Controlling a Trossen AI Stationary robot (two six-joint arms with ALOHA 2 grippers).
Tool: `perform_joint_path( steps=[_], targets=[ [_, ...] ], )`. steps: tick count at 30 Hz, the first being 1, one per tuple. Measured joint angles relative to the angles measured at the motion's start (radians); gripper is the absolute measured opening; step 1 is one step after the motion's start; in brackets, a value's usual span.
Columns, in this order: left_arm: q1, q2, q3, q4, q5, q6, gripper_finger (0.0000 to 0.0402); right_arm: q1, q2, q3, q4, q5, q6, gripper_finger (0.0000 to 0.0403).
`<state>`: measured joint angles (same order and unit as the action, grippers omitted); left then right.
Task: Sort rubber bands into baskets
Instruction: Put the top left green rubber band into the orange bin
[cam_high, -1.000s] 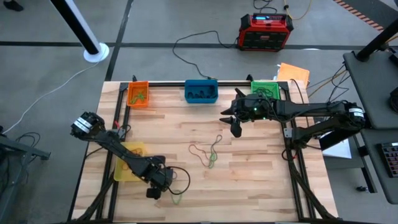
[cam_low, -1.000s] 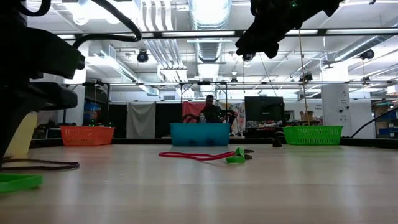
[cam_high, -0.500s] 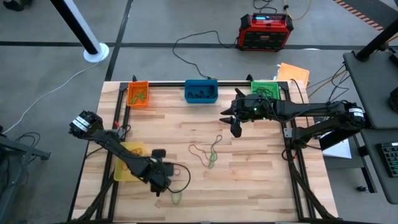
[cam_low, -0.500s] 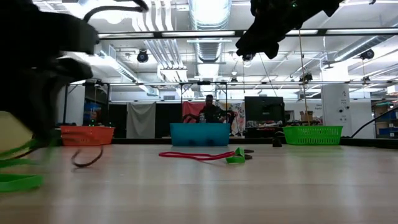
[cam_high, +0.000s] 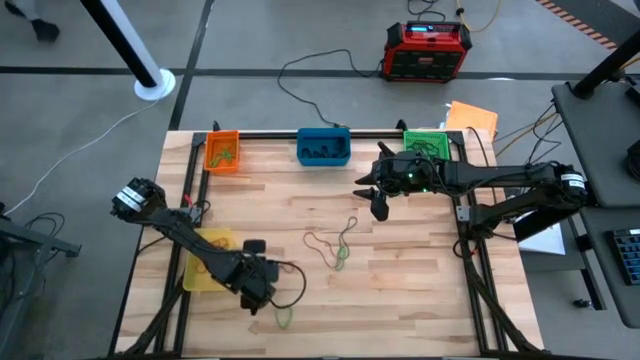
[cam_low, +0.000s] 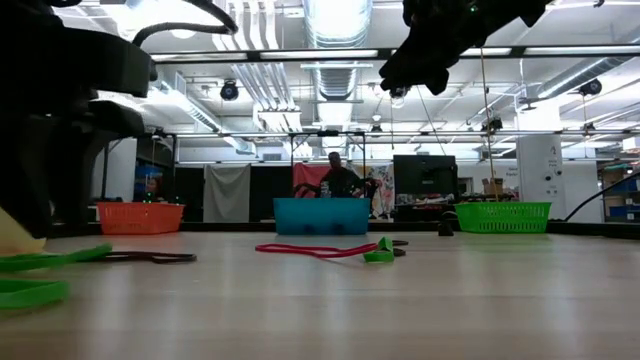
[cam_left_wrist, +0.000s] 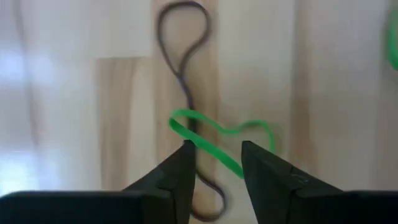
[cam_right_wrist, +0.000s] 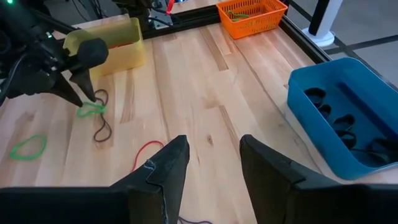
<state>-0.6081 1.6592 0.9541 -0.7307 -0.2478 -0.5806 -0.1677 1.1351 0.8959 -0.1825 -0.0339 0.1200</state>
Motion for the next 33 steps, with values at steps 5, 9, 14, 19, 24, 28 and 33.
perform_joint_path(
  steps=[5, 9, 14, 19, 24, 28, 33],
  targets=[
    [-0.003, 0.0, 0.0, 0.016, 0.058, -0.014, 0.0113, 0.0, 0.0, 0.0, 0.0, 0.0, -0.005, 0.0141],
    [-0.011, 0.004, 0.0, 0.057, 0.12, -0.011, 0.0111, 0.0, 0.0, 0.0, 0.0, 0.0, -0.005, 0.0141],
    [-0.022, 0.036, -0.003, 0.098, 0.139, -0.002, 0.0111, 0.0, 0.0, 0.0, -0.002, 0.0, -0.007, 0.0141],
    [-0.022, 0.08, -0.005, 0.111, 0.115, 0.003, 0.0101, 0.0, 0.0, -0.007, 0.0, 0.0, -0.008, 0.0141],
    [-0.023, 0.103, -0.003, 0.117, 0.11, 0.024, 0.0025, 0.0, 0.0, -0.023, -0.001, 0.0, -0.007, 0.0141],
    [-0.025, 0.074, -0.006, 0.112, 0.092, 0.023, 0.0004, 0.0, 0.0, -0.032, -0.001, 0.0, -0.007, 0.0141],
    [-0.026, -0.022, 0.012, 0.067, -0.001, 0.052, 0.0, 0.0, 0.0, -0.033, 0.0, 0.0, -0.008, 0.0141]
  ],
)
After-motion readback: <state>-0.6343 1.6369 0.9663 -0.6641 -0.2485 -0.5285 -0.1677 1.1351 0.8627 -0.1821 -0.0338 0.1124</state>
